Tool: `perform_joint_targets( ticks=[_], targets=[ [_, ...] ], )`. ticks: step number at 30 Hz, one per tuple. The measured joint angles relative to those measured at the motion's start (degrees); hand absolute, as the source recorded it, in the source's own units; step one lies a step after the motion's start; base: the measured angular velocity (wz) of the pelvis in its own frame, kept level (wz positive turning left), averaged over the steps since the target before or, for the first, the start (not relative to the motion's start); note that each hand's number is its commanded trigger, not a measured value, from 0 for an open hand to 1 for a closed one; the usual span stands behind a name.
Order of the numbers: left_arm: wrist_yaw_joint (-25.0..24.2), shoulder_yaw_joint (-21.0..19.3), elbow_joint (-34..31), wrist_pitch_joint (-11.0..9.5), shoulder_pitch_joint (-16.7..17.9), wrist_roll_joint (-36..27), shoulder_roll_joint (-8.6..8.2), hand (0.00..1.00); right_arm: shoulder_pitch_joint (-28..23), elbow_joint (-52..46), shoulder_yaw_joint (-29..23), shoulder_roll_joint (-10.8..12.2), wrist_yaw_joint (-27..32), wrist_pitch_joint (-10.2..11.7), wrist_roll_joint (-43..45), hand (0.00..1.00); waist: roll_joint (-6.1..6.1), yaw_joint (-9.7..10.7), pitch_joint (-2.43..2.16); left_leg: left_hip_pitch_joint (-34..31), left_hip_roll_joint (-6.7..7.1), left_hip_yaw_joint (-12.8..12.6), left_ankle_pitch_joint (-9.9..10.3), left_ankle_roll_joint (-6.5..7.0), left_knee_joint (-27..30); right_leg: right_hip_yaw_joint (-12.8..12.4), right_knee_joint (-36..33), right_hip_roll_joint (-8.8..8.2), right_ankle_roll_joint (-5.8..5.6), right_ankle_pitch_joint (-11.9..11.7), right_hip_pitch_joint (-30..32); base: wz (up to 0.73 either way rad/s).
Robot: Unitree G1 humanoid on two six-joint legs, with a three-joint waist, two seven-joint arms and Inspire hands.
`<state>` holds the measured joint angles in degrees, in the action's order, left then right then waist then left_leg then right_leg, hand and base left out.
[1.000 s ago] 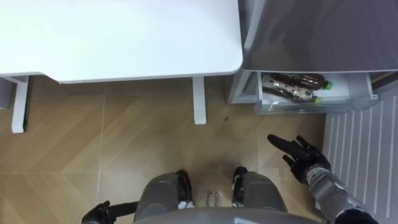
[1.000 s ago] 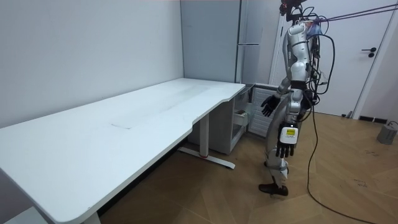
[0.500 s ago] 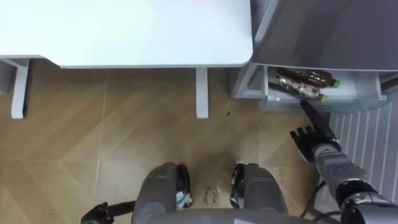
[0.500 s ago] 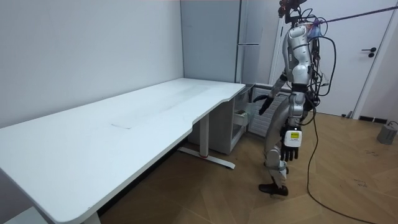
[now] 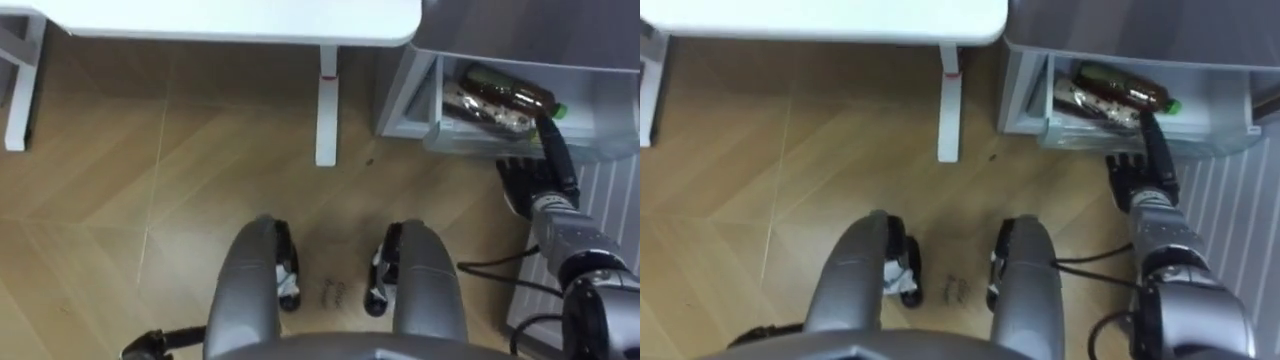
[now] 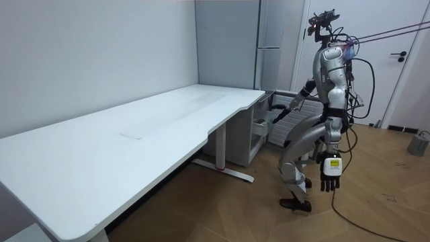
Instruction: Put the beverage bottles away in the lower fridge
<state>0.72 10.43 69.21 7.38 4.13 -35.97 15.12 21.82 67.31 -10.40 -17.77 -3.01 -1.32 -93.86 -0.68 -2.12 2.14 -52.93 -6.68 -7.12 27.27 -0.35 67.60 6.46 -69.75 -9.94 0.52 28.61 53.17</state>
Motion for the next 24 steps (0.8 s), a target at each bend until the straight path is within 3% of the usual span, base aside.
perform_joint_targets(
  ticks=[1,7,14,20,24],
  targets=[
    [0.0,-0.1,0.0,0.0,-0.3,0.5,0.12,0.00,0.4,0.0,0.0,0.0,-0.2,-0.1,-0.3,0.00,-0.02,-0.1,0.00,-1.6,-0.52,0.3,0.2,-0.03,1.5,0.2,-1.2,0.13,0.19,0.2,1.4,0.00],
    [-0.2,-0.2,0.0,0.2,-2.5,0.7,0.60,0.00,2.4,-0.1,0.0,-0.7,-1.7,0.1,-0.9,0.00,0.40,-0.2,-0.07,-9.8,-0.67,1.2,0.9,-0.02,7.8,-0.2,-7.5,-0.26,0.80,1.3,9.4,0.01],
    [-0.2,0.0,-0.1,0.6,-2.7,0.8,0.89,0.00,3.9,0.0,0.1,-1.6,-1.5,1.2,-0.9,0.00,0.97,-1.5,-0.09,-15.7,-0.47,0.7,0.9,-0.03,10.9,-1.7,-11.2,-1.17,1.10,1.0,16.3,-0.05],
    [-0.2,-0.1,-1.0,0.1,-2.6,1.9,0.91,0.00,4.0,0.1,0.0,-2.4,-1.2,2.7,-1.6,0.00,1.46,-2.7,-0.01,-19.1,0.70,0.9,0.8,-0.15,11.7,-1.6,-12.8,-3.05,1.22,0.9,19.9,0.07],
    [-0.4,-0.1,-1.6,-0.5,-2.3,1.9,0.94,0.00,4.1,-0.1,0.1,-2.4,-0.5,3.5,-2.6,0.00,1.46,-3.1,-0.02,-19.9,1.31,1.1,0.6,-0.53,11.7,-1.7,-13.1,-3.33,1.25,1.0,20.8,0.03]
  ],
)
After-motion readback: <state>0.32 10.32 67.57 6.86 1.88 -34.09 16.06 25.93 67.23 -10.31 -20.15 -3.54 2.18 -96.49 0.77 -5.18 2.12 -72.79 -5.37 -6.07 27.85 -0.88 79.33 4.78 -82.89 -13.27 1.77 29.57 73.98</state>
